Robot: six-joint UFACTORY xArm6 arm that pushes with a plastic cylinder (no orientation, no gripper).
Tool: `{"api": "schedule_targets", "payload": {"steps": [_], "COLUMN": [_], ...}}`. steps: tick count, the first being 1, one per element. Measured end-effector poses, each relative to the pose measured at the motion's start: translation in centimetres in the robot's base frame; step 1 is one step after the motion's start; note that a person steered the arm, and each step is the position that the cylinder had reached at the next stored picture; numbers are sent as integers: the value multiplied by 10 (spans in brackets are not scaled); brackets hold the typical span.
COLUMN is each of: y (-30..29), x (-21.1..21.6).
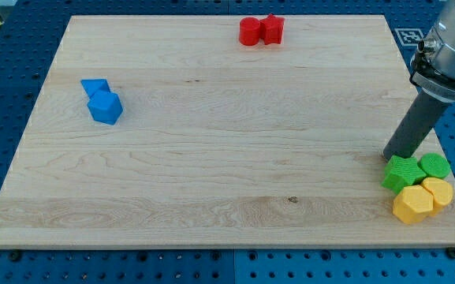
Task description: Push the blue cube to the bottom of the red star
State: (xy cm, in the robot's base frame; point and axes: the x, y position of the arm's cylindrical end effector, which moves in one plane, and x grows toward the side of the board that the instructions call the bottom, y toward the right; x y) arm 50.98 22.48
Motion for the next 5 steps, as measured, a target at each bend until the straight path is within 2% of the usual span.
{"api": "schedule_targets", "payload": {"steps": [1, 2, 4, 5], "y": [-39, -102, -105, -138], "x": [-3, -6, -6, 1]}}
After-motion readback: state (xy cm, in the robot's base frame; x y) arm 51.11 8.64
